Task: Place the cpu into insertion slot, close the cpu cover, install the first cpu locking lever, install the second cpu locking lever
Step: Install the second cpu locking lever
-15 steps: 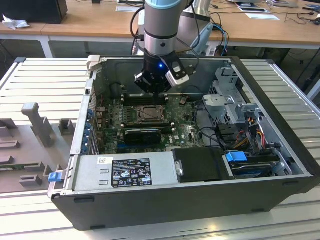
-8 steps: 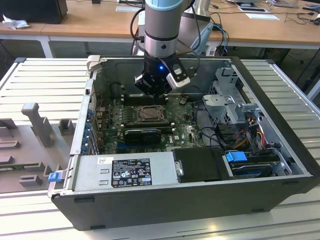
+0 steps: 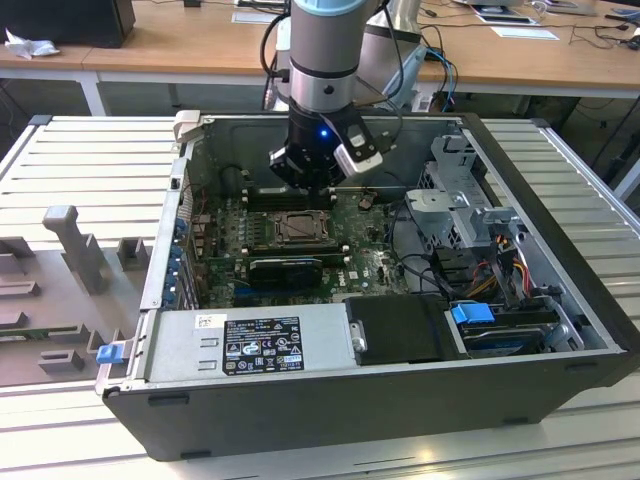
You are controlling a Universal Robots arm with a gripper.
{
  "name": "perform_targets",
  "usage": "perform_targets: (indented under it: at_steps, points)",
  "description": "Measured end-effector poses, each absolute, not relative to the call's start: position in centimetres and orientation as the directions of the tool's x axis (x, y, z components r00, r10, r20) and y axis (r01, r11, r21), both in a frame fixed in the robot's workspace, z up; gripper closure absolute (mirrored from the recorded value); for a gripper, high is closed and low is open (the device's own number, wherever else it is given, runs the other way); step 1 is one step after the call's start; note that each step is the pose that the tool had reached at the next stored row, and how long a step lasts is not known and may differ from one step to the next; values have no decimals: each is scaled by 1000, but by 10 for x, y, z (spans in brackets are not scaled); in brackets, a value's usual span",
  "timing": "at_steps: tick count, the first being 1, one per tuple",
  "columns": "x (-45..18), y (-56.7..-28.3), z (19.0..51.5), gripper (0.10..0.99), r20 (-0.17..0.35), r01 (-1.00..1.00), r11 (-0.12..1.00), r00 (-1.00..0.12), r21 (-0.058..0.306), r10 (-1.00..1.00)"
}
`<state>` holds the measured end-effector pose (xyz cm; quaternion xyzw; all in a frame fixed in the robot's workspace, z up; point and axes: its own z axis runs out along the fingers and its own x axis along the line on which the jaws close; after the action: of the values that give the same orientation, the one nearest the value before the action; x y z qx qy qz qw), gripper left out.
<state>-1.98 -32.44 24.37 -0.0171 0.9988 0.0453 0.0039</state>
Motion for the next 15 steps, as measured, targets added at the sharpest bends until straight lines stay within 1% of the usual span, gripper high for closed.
perform_targets:
  at_steps: [2, 4, 7, 13, 14, 15]
  points:
    - [-20, -331, 243, 980, -9, -34, 995, -999, 90, -34]
    - [-20, -346, 243, 980, -9, -34, 995, -999, 90, -34]
    - [-20, -356, 243, 980, -9, -35, 995, -999, 90, -34]
    - [-20, -365, 243, 980, -9, -34, 995, -999, 93, -34]
    - [-21, -368, 243, 980, -10, -34, 993, -999, 115, -34]
    - [-21, -370, 243, 980, -11, -34, 989, -999, 147, -33]
